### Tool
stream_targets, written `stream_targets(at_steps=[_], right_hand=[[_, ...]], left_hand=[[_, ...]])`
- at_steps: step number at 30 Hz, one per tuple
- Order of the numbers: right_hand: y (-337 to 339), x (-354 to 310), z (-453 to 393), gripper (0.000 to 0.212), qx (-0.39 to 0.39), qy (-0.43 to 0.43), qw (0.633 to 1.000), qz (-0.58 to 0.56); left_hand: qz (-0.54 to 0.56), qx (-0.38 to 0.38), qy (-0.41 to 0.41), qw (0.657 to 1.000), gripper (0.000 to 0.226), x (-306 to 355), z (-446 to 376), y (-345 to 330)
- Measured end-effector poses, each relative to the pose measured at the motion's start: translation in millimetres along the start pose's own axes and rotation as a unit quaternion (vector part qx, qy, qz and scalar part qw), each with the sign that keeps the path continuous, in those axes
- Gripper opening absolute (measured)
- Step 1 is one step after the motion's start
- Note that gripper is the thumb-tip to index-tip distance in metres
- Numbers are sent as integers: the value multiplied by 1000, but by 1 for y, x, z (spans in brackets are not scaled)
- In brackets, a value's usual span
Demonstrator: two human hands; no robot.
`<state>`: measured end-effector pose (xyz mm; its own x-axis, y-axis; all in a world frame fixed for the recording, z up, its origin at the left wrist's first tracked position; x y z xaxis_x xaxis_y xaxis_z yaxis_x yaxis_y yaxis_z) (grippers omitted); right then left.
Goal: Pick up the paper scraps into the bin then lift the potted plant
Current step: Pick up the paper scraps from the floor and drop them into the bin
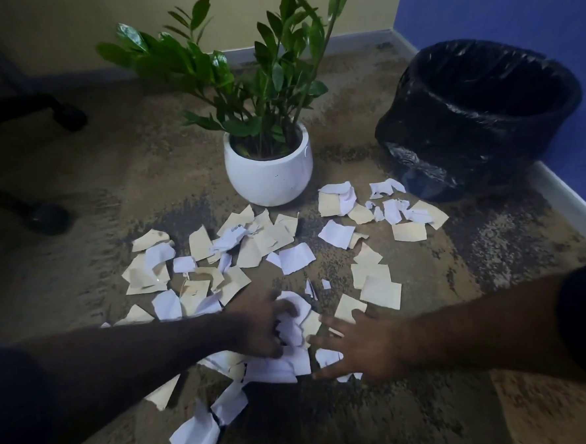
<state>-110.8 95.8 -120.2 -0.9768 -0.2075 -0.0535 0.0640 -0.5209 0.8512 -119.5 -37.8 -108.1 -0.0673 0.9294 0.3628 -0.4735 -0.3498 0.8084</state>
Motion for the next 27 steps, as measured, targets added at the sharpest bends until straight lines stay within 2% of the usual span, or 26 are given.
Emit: stream_targets(at_steps=[3,6,9,11,14,15,17,20,23,25,27], right_hand=[[0,3,2,51,10,13,1000,-6],[2,11,8,43,35,13,999,-15],[7,21,13,34,54,-1,997,-54],[12,30,16,28,64,-18,993,-94],[20,48,24,11,85,-52,975,-200],[24,57,27,10,101,-66,961,-248],[30,79,35,15,128,-114,931,-324],[35,116,47,25,166,-197,887,-383],[26,151,64,35,173,-269,849,-420],[16,168,75,45,158,-305,843,-414],[1,174,80,71,100,-332,862,-370]], left_hand=[[-53,-99,-16,994,101,7,4,-28],[-76,-84,-42,993,108,16,7,-34],[-107,-39,-89,989,80,29,-1,-37],[-121,-26,-86,989,59,32,-7,-39],[-49,-21,-87,995,38,36,-11,-33],[6,-18,-67,998,34,35,-11,-25],[92,-15,-27,995,32,25,-10,-14],[106,62,-31,992,27,20,-13,13],[111,107,-3,988,20,11,-13,32],[130,126,-1,983,16,10,-14,42],[128,138,5,982,17,6,-17,47]])
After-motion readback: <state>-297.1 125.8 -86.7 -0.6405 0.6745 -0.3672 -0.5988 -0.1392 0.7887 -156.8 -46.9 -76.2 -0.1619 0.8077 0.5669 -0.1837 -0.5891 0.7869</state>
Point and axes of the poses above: each hand's wrist, its own z-axis away from the middle knuckle, its own y-axis out of the back of the hand, x = y × z, the point moved 10 cm from there along -z, towards the middle knuckle, and after that the axes turned 1 degree about -y, right-handed, at the moved point
